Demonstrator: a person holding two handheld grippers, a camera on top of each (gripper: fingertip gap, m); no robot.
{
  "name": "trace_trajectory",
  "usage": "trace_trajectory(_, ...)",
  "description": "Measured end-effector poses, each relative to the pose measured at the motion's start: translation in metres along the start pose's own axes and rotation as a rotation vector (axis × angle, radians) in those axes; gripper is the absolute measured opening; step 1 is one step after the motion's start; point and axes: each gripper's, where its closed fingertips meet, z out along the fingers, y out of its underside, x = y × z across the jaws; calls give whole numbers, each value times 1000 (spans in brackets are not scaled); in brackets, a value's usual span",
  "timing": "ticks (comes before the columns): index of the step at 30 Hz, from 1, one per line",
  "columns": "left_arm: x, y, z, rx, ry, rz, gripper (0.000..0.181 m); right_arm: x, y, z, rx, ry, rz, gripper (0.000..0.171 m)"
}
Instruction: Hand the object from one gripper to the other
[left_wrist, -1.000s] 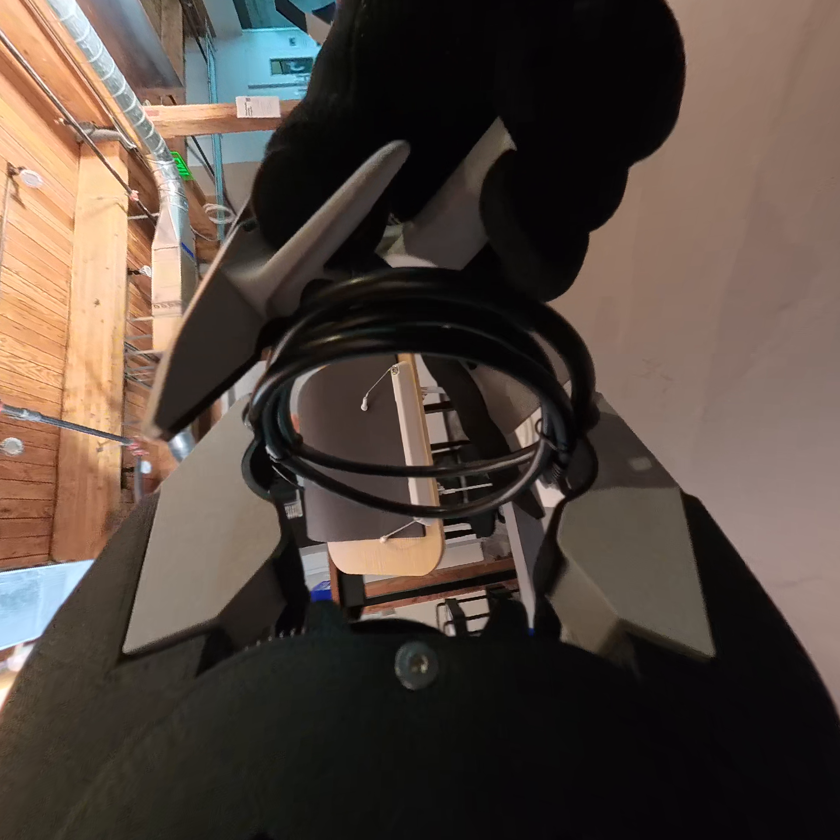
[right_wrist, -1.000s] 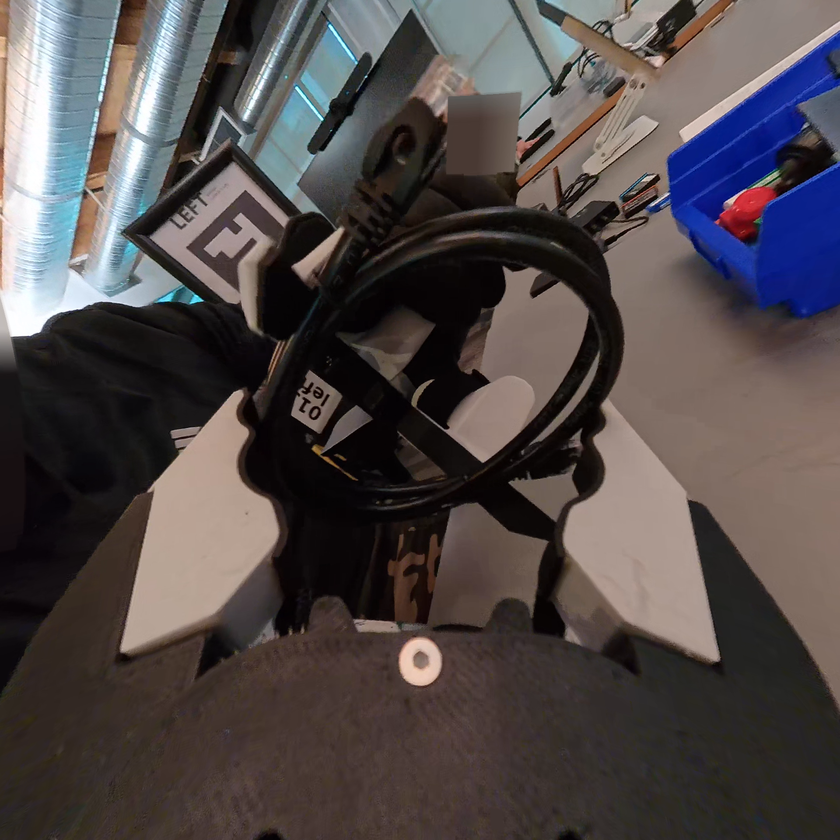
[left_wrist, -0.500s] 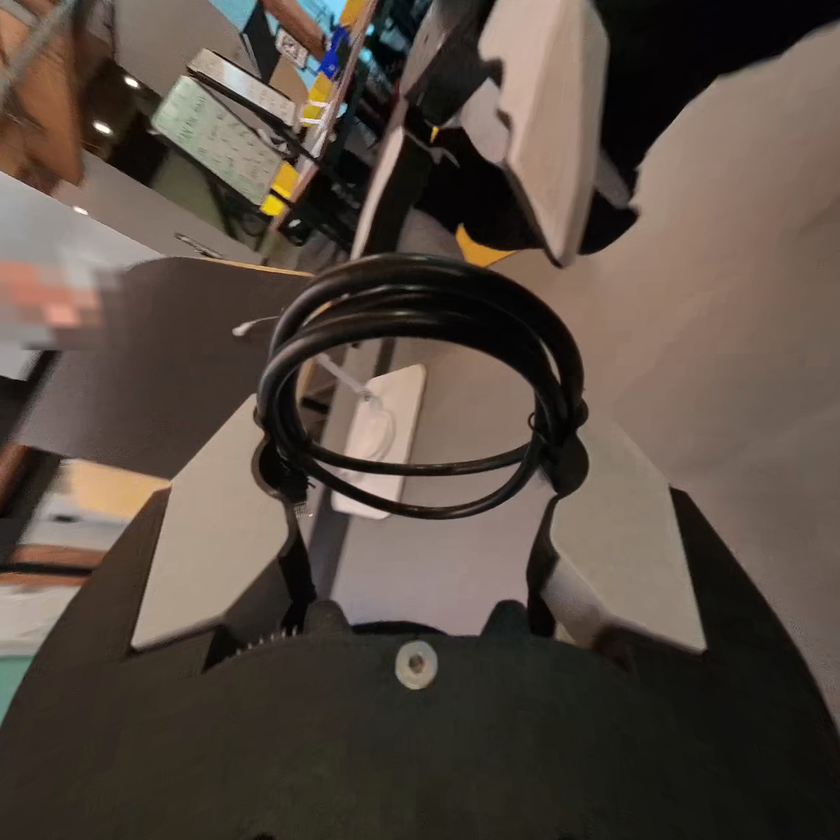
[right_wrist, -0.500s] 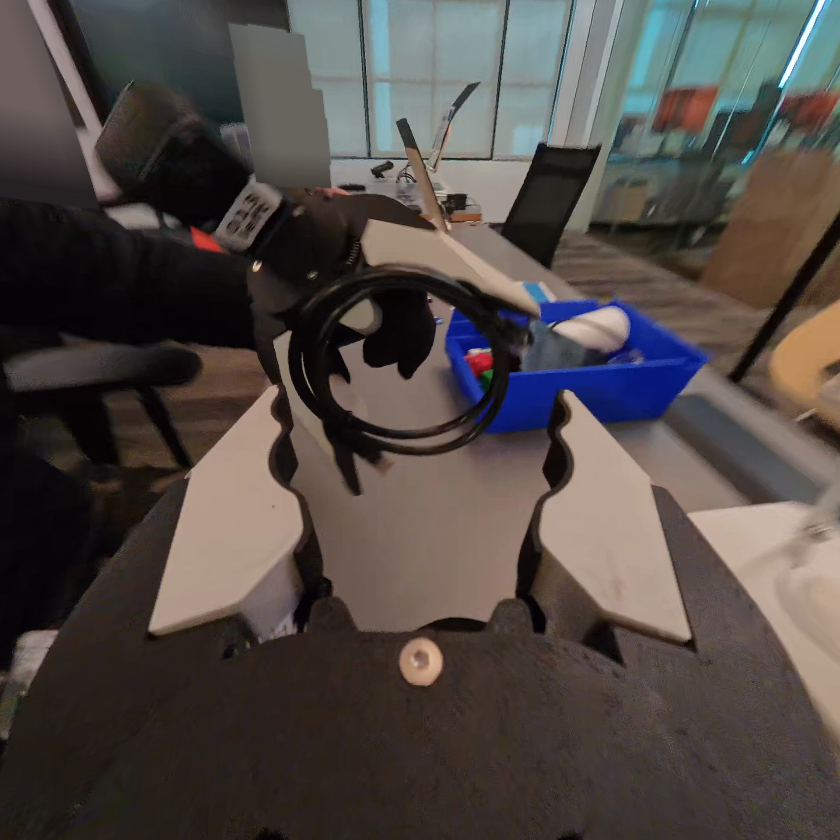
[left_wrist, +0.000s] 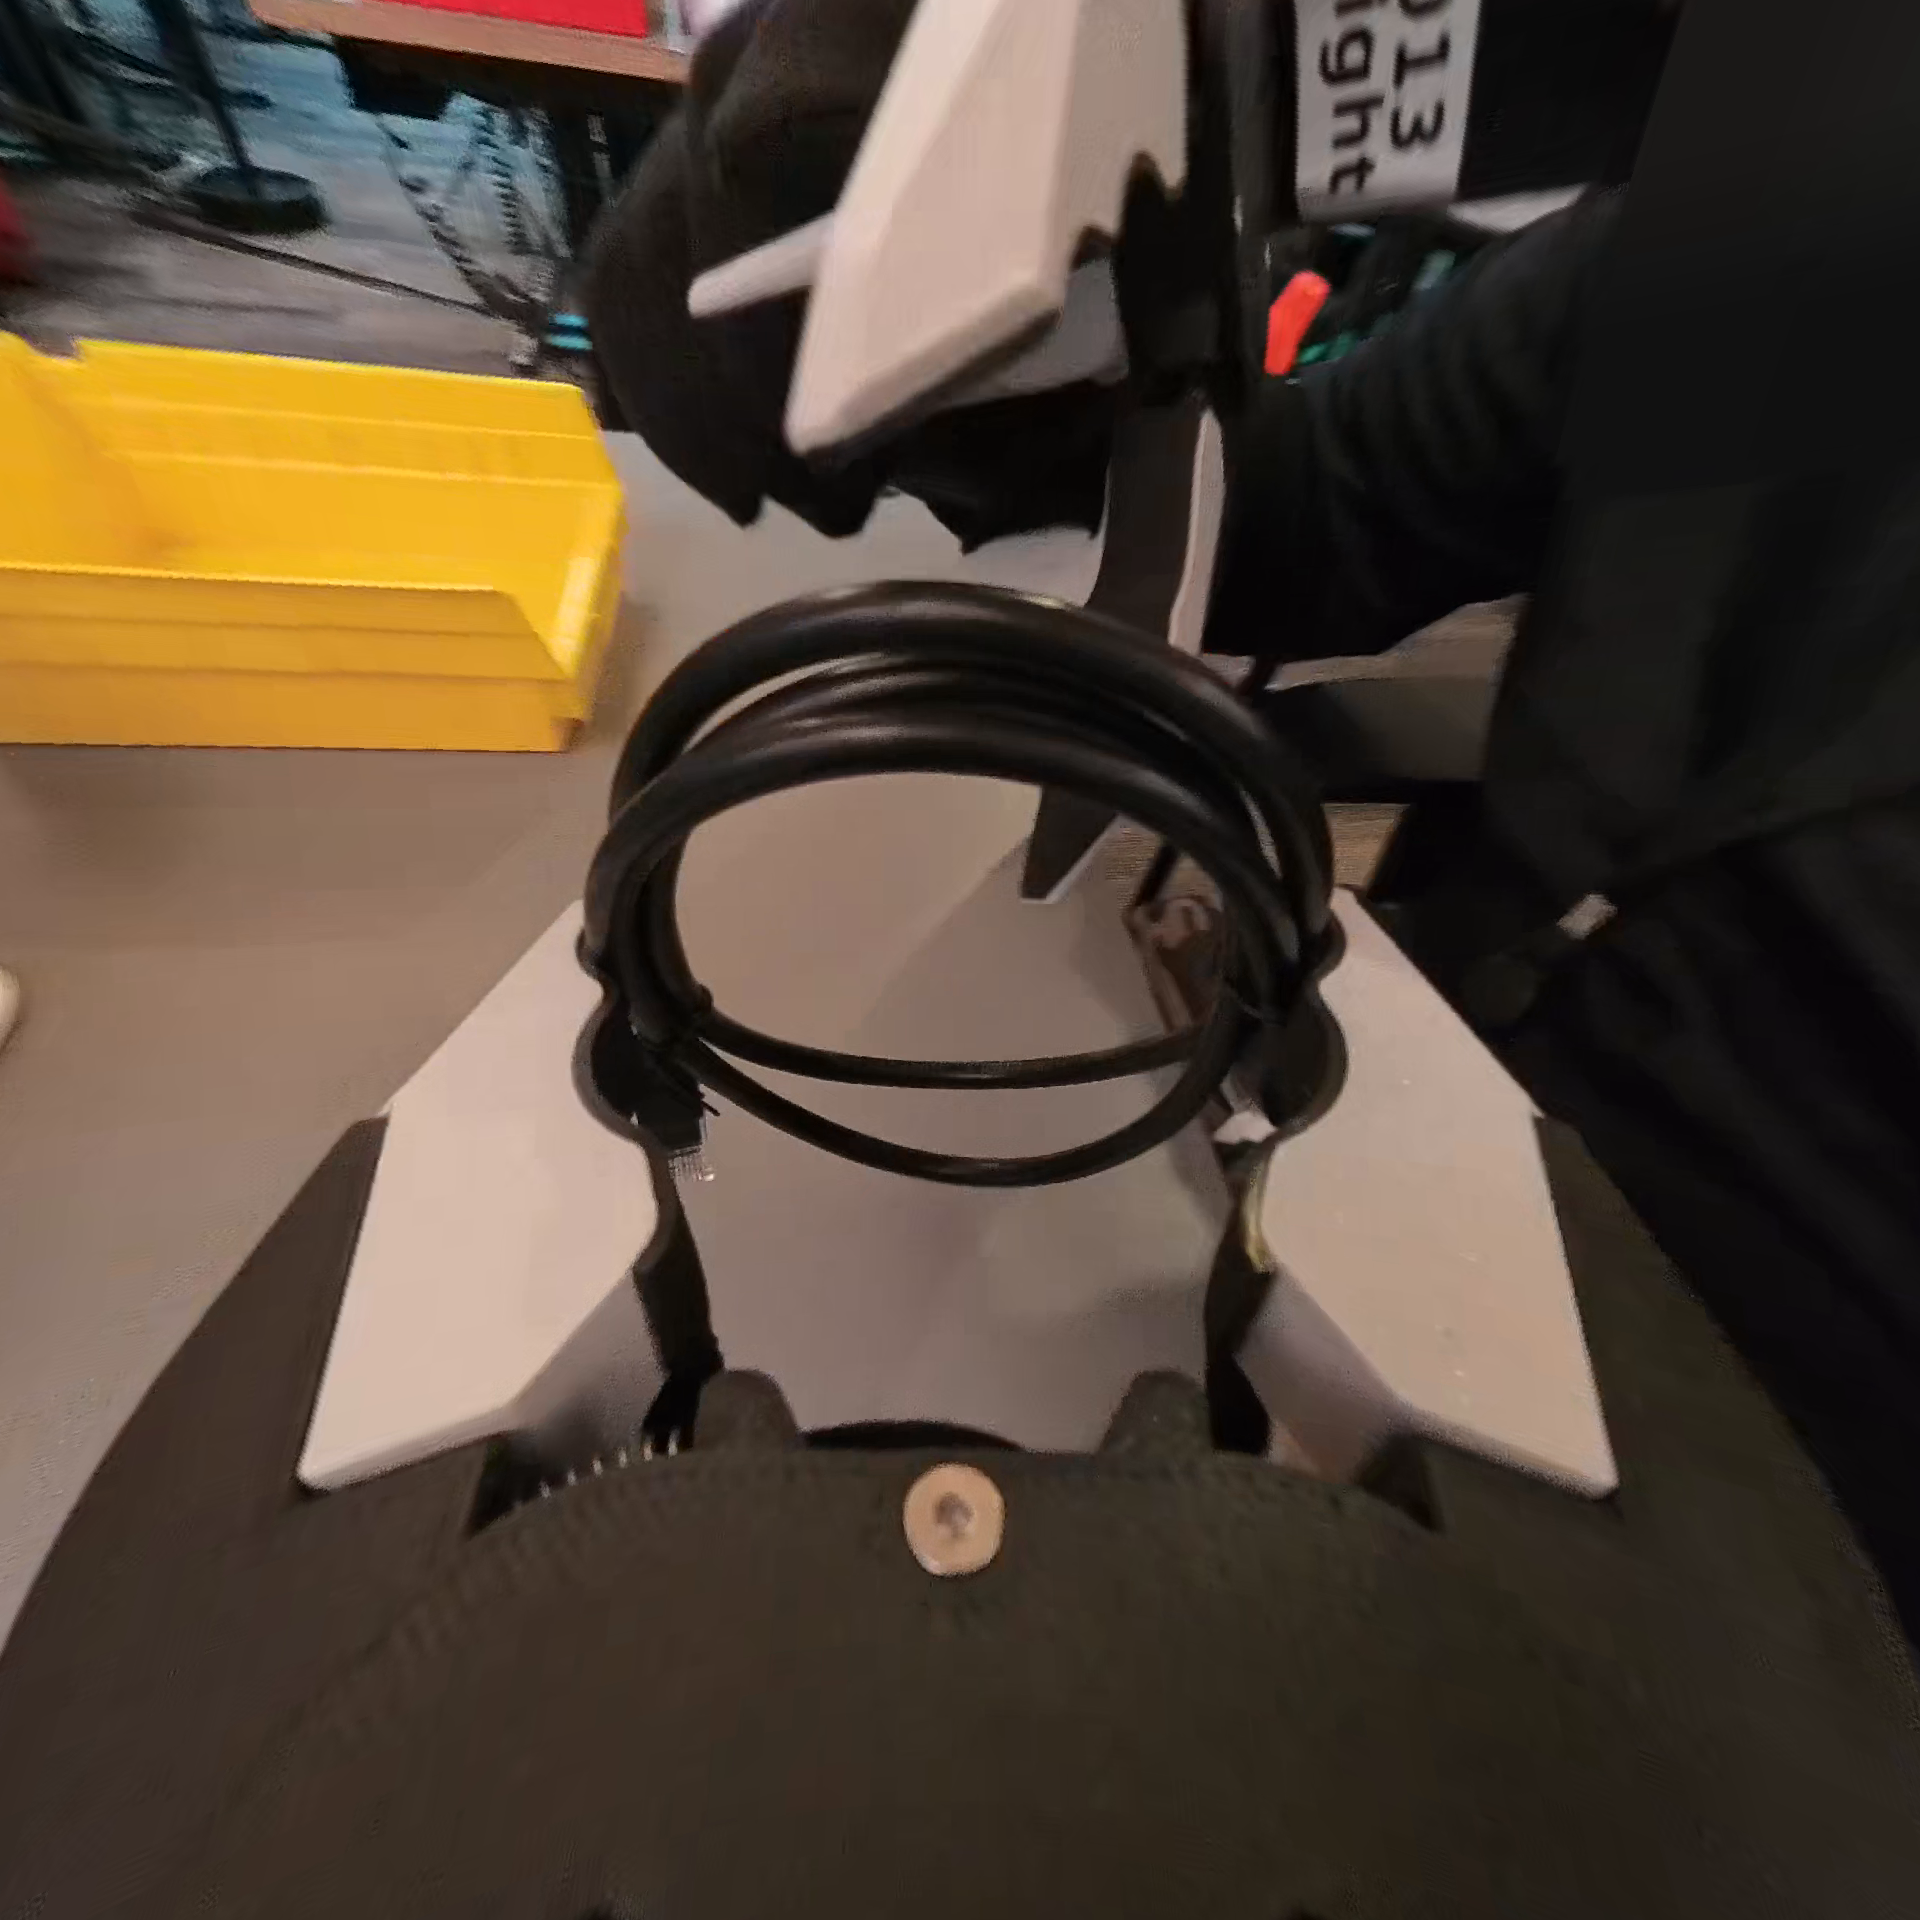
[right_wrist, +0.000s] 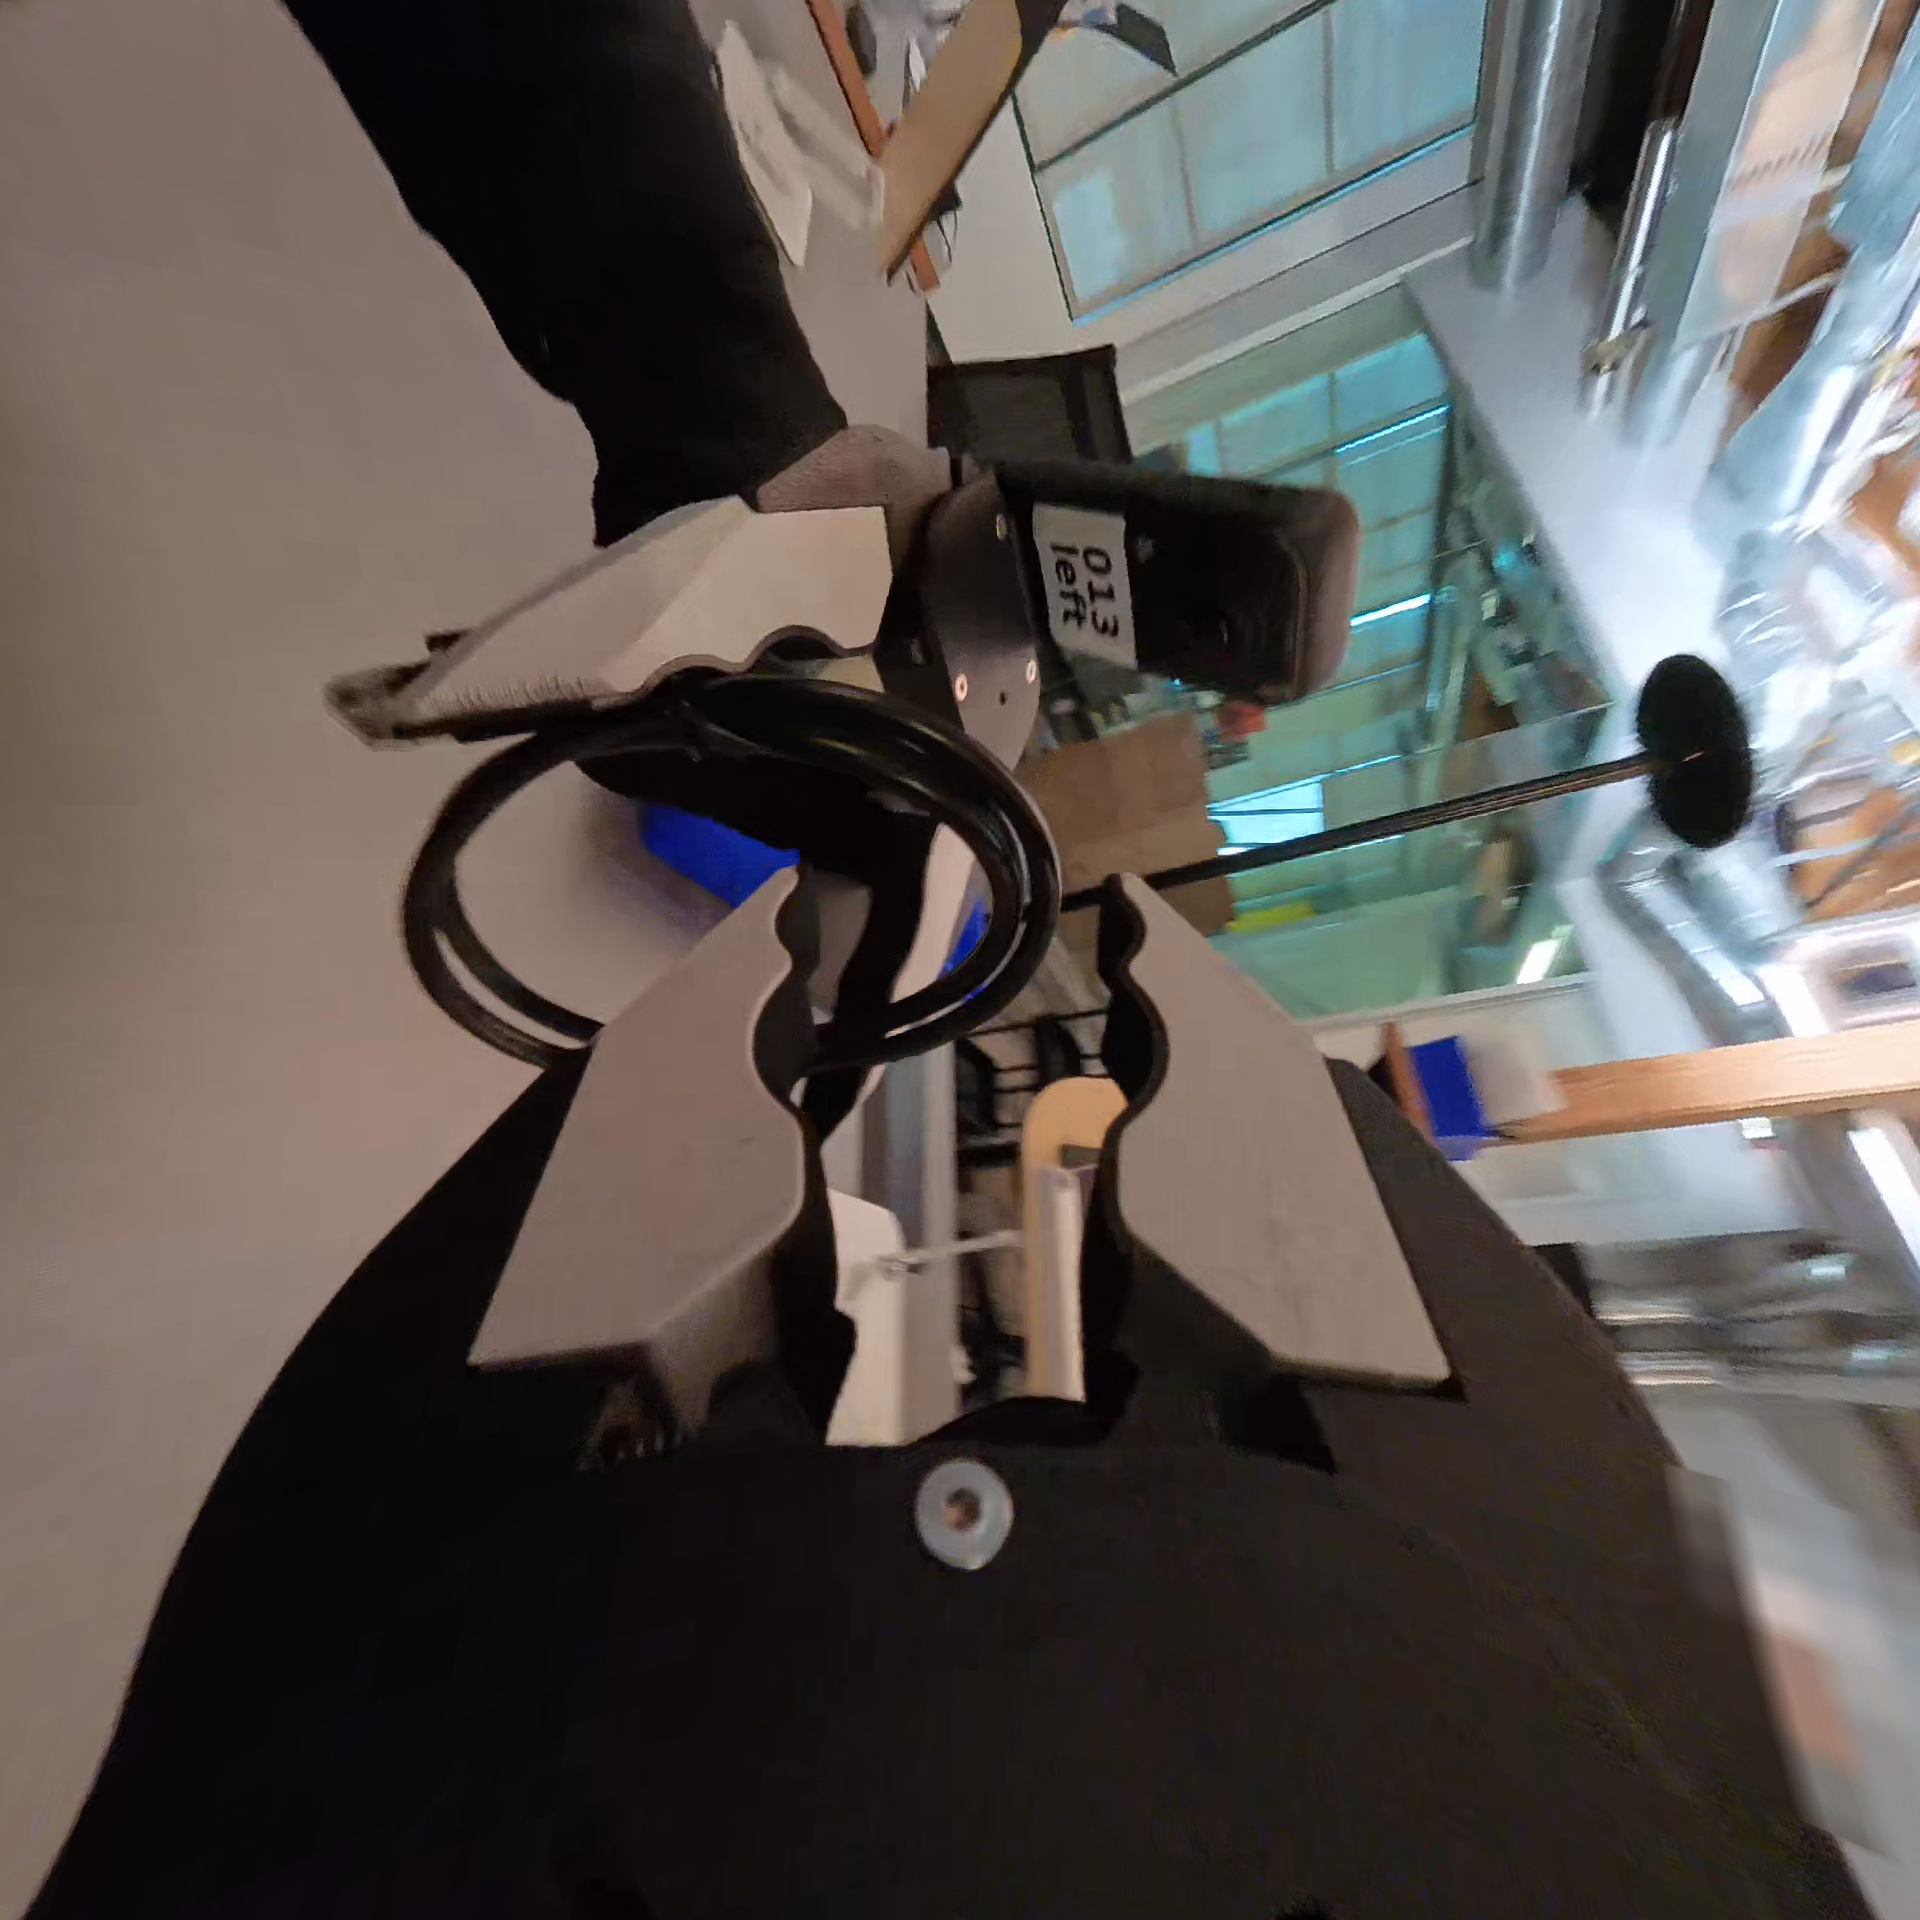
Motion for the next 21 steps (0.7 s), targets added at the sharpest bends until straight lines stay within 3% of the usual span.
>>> trace_trajectory(6,19,4,10,-5,159,-49,126,5,-5,9,-63,102,-239,11)
trace_trajectory(11,25,3,12,17,215,-87,131,4,-2,11,-80,74,-205,8)
trace_trajectory(15,12,-2,8,60,152,-103,134,4,14,11,-114,10,-65,7)
trace_trajectory(21,-14,-17,-25,86,-139,78,131,-4,43,13,-166,-147,232,7)
